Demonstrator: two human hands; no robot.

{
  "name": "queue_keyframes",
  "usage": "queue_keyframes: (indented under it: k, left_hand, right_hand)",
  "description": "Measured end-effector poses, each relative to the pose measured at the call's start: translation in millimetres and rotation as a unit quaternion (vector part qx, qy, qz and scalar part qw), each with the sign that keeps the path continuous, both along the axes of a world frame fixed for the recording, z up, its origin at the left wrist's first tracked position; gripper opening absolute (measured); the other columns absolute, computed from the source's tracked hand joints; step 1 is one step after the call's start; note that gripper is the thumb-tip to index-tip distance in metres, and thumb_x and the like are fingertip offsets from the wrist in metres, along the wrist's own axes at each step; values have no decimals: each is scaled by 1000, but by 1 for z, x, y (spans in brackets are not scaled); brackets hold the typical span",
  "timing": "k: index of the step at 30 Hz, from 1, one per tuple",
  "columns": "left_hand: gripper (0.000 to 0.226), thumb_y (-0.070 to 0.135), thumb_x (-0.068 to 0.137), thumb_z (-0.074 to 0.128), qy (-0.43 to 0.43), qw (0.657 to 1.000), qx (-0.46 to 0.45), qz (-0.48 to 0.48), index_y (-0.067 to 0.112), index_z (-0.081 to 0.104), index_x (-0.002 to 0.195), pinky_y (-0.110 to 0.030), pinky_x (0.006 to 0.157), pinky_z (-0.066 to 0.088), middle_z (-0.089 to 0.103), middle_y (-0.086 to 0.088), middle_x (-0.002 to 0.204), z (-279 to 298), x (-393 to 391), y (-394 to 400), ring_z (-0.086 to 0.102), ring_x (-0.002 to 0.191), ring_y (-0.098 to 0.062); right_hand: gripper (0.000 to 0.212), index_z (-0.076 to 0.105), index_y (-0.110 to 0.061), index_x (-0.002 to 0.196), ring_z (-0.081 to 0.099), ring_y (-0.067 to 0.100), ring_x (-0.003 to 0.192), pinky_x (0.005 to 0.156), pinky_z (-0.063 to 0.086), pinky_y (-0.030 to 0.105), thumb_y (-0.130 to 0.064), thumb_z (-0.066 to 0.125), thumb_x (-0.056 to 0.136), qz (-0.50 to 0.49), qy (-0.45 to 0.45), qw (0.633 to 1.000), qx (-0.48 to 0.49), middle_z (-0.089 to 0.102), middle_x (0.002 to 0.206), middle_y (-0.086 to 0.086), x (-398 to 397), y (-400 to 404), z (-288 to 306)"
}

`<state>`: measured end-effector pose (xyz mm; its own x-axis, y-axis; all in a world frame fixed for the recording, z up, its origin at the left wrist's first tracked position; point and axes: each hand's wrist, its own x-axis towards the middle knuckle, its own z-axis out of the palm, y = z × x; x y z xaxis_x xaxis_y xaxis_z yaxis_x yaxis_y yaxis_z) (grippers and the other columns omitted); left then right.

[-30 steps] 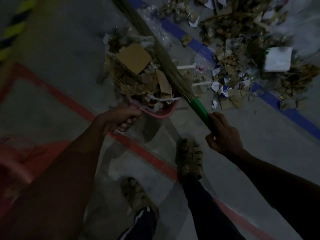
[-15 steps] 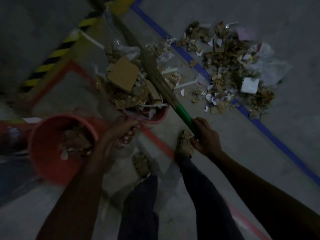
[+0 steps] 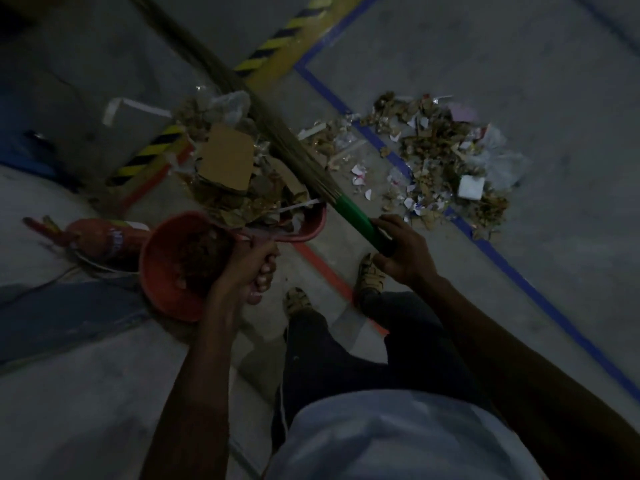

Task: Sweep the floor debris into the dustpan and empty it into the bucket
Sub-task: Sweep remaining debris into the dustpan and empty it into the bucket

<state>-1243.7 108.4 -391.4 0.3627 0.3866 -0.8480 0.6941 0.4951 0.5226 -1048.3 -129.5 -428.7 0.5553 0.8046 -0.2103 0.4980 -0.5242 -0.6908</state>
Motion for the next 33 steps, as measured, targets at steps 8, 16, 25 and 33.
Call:
queue_keyframes:
  k: [8,16,25,33]
  left_hand:
    - [39,20,91,54,-25,997,-37,58,16,39,55,-20,42,17,30,2,45,65,-64,-8,25,32,-12]
    - [45,15,93,50,-59,980,-81,169,20,40,49,-17,35,17,30,5,42,71,-135,-16,23,31,-9]
    - [43,13,95,48,-101,944,-167,265,21,37,55,-18,35,17,30,7,43,33,-194,1,23,30,-8]
    - [32,16,87,53,-148,878,-275,363,21,36,61,-19,34,15,29,8,42,-9,-217,19,24,30,-7]
  right_hand:
    - [69,57,-10,136,60,20,99,73,52,30,-23,73,70,60,-33,997,33,55,129,5,-34,10,74]
    - [71,55,-9,138,63,28,94,69,43,28,-24,67,70,146,-50,988,4,53,133,11,-80,38,97]
    - [71,53,-13,140,60,30,101,73,53,37,-16,76,73,217,-58,973,-53,50,135,8,-121,91,98]
    - [71,55,-14,139,61,28,98,72,47,31,-14,77,72,234,-58,967,-84,53,131,7,-150,139,100]
